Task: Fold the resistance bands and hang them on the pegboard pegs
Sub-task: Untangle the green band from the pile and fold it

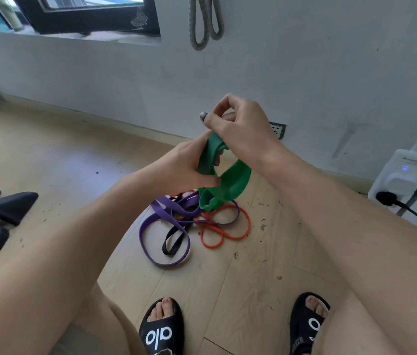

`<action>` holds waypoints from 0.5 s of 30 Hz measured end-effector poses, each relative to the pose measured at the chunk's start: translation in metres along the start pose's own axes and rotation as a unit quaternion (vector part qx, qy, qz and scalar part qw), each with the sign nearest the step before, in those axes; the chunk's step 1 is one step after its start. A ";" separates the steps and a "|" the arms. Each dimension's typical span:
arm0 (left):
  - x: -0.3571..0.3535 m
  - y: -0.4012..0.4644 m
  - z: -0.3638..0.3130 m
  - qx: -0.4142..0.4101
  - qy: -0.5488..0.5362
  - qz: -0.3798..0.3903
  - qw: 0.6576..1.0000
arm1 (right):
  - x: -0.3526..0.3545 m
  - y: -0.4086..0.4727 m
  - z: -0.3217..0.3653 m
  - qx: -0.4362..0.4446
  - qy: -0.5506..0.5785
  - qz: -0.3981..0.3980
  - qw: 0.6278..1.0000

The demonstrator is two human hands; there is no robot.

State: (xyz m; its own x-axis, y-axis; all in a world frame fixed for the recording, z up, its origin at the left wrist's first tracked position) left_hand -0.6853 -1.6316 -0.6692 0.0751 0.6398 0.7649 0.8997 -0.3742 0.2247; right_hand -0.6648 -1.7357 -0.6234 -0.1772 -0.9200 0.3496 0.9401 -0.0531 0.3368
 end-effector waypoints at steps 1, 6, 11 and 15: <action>-0.004 0.000 0.003 -0.001 0.003 0.010 1.000 | 0.003 0.001 0.000 -0.004 0.019 -0.008 1.000; -0.007 0.004 0.022 0.017 0.025 -0.001 1.000 | 0.013 0.000 0.005 0.004 0.037 0.015 0.999; 0.014 0.008 0.027 0.017 0.071 -0.060 0.996 | 0.027 -0.003 -0.002 0.045 -0.176 0.051 0.982; 0.031 0.007 0.016 0.000 0.052 -0.089 0.995 | 0.029 -0.003 -0.032 -0.024 -0.205 0.108 0.973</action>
State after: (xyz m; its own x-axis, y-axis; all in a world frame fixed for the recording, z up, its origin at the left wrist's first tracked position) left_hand -0.6702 -1.6039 -0.6537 -0.1301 0.6237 0.7708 0.8946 -0.2614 0.3625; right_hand -0.6636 -1.7742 -0.6426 -0.0661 -0.6807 0.7296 0.9790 0.0972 0.1794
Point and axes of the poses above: each hand's wrist, its own y-axis towards the middle knuckle, its own x-axis out of the back of the hand, z = x × y, the point moved 9 cm from there along y, towards the middle knuckle, and after that the axes turned 11 degrees about -z, right-handed, at the moved point
